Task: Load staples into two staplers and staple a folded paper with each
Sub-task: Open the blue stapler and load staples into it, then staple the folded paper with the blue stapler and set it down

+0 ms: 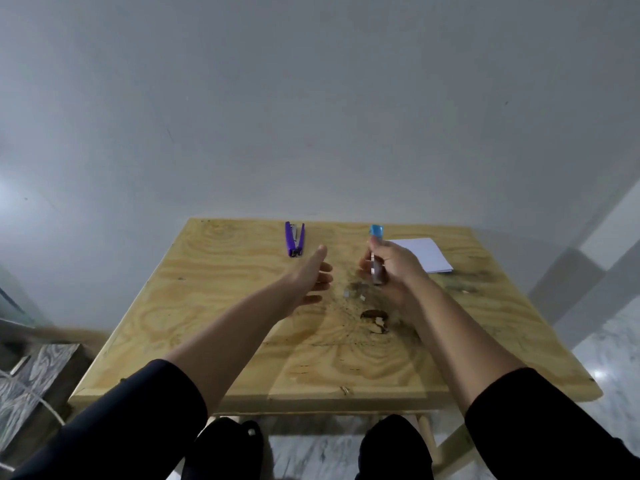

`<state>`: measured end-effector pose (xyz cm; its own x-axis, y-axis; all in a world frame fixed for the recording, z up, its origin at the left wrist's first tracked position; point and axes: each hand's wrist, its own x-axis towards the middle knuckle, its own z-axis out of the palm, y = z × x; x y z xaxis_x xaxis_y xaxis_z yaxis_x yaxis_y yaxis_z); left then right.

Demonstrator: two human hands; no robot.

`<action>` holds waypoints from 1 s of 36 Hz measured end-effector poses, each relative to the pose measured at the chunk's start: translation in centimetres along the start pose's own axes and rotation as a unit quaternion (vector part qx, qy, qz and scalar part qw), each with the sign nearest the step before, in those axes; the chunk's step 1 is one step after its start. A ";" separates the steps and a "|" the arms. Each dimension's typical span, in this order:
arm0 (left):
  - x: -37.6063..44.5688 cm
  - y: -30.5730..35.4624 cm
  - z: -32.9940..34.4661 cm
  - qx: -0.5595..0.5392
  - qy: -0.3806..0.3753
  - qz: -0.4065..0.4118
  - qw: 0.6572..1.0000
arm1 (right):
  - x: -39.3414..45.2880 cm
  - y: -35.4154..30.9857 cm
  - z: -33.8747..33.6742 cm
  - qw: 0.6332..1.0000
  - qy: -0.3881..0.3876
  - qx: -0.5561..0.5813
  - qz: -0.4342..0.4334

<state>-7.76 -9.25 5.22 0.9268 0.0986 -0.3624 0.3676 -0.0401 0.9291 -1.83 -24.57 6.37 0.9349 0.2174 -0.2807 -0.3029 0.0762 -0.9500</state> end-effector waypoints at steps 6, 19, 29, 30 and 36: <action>2.2 0.6 2.5 0.070 0.043 0.007 0.997 | 2.4 -0.4 -5.7 0.956 0.123 -0.265 0.032; 8.0 3.2 10.7 0.277 0.103 -0.017 0.955 | 3.8 1.9 -9.4 0.930 0.120 -0.346 0.010; 11.3 3.4 12.4 0.272 0.135 -0.054 0.951 | 4.2 2.4 -10.5 0.929 0.114 -0.350 -0.031; 11.7 3.3 12.4 0.261 0.137 -0.057 0.954 | 4.4 2.5 -10.7 0.927 0.111 -0.357 -0.038; 12.6 2.8 11.9 0.197 0.166 -0.074 0.963 | 4.9 3.0 -11.0 0.913 0.108 -0.390 -0.043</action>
<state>5.88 -19.95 2.36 0.8104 0.4427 -0.3838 0.5549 -0.3695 0.7454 3.86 -34.01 0.59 0.9891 0.0407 -0.1412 -0.0809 -0.6511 -0.7546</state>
